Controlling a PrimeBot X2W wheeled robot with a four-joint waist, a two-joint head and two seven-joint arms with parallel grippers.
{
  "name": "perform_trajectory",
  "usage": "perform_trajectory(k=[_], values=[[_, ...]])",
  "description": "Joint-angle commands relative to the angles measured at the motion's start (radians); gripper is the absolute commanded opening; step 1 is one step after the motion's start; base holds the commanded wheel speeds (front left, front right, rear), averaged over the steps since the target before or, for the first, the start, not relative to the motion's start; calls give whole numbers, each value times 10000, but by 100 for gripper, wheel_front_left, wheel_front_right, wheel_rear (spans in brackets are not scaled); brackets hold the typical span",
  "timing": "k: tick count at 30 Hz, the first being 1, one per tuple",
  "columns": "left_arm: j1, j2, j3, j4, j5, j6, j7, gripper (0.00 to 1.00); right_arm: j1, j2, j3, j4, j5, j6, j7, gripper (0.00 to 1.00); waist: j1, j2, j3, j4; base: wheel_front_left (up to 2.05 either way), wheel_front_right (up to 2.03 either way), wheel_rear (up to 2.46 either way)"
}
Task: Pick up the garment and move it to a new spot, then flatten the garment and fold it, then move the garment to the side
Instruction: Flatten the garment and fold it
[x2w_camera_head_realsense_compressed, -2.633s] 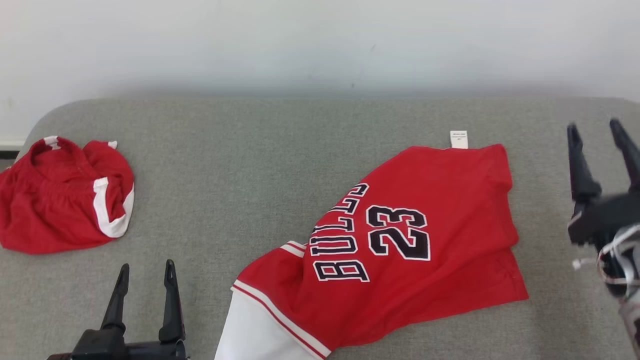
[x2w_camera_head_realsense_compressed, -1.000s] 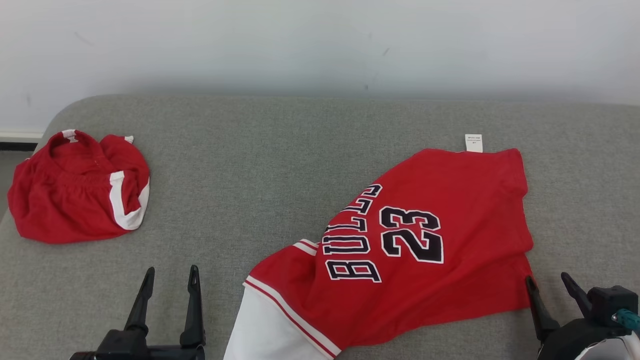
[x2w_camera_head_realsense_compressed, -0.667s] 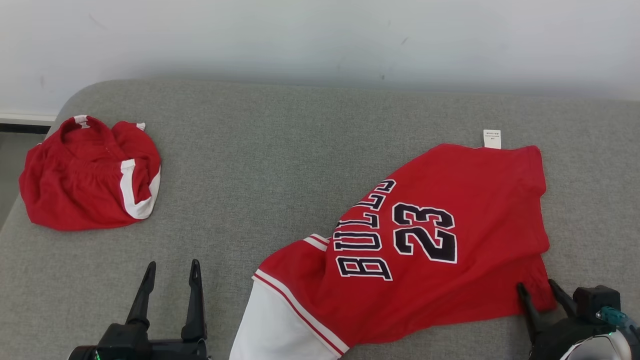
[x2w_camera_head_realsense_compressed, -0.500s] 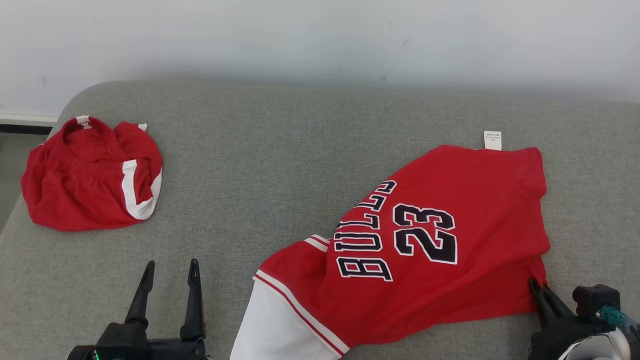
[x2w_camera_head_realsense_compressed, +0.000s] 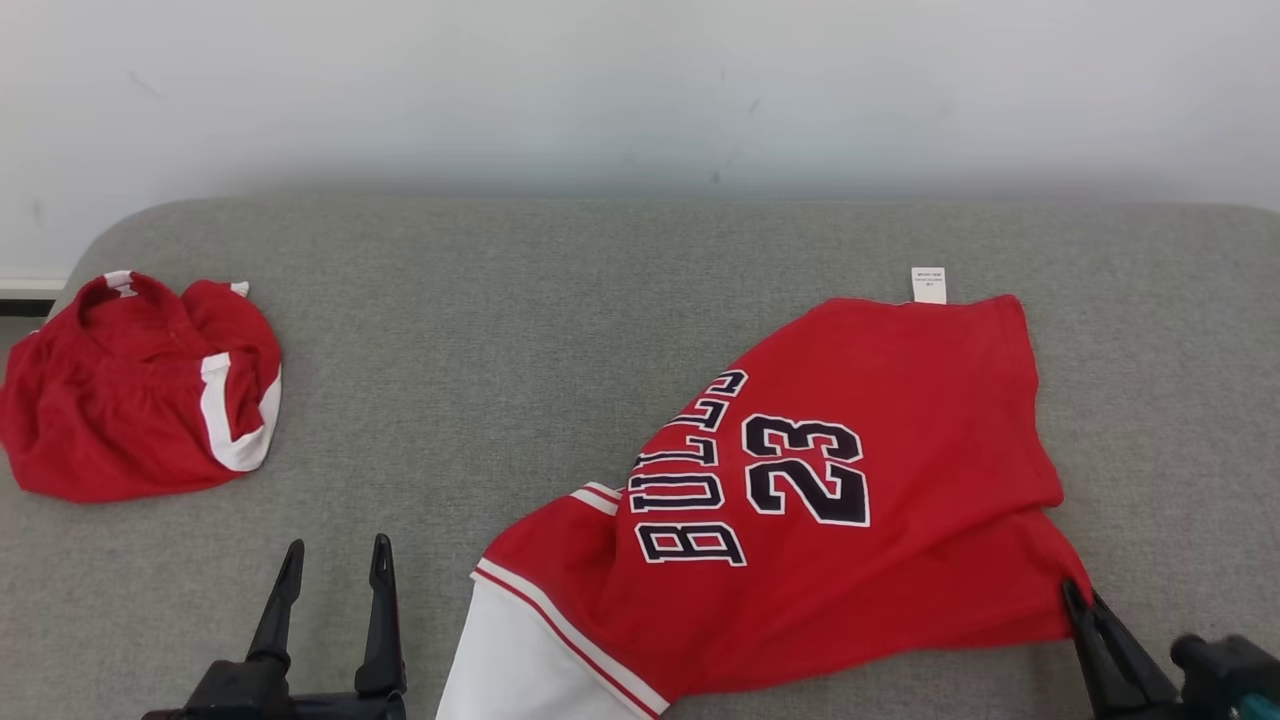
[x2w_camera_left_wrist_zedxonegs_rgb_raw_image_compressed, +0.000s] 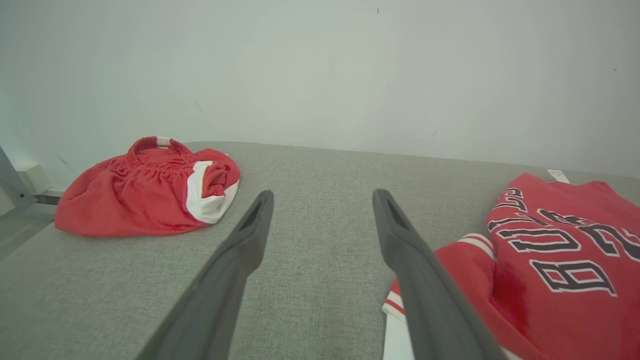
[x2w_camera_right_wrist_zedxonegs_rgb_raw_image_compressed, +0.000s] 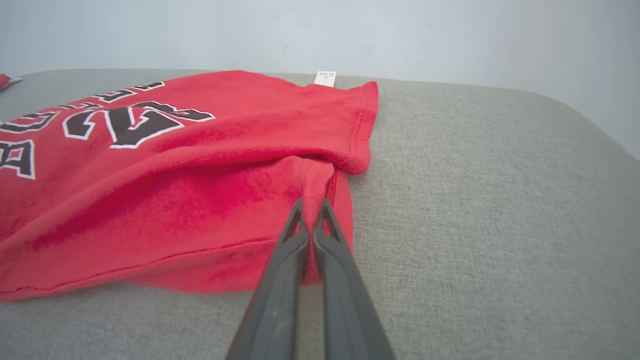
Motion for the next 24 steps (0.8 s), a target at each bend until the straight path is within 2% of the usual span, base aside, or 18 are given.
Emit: perform_trajectory(k=[1, 4, 13, 15, 16, 17, 18, 24], values=[[75, -4, 22, 5, -43, -53, -33, 100, 574, 22, -225, -463, -116, -23, -9, 0, 0, 0, 26, -147, 0, 0, 0], [111, -6, 36, 28, -55, -42, -33, 100, 1225, 115, -462, -771, -144, -23, -7, 0, 0, 0, 33, -295, 0, 0, 0], [183, -4, 16, 176, -48, -78, -33, 100, 1739, 423, -664, -923, -78, -23, -9, 0, 0, 0, -183, -500, 0, 0, 0], [229, -4, 44, 199, -44, -100, -33, 100, 1844, 474, -809, -990, -71, -23, -9, 4, 0, 0, -254, -522, 0, 0, 0], [246, -6, 65, 202, -40, -109, -33, 100, 1891, 525, -939, -1048, -43, -23, -8, 0, 0, 0, -283, -537, 0, 0, 0], [264, -4, 81, 205, -33, -120, -33, 100, 1911, 586, -1086, -1165, -27, -23, -10, 58, 0, 0, -313, -552, 0, 0, 0], [285, -6, 109, 203, -18, -135, -33, 100, 1972, 640, -1159, -1212, -23, -23, -8, 100, 0, 0, -344, -566, 0, 0, 0], [517, -9, 225, 202, 43, -130, -33, 100, 2126, 819, -1633, -1720, -169, -23, -8, 100, 0, 0, -575, -671, 0, 0, 0]])
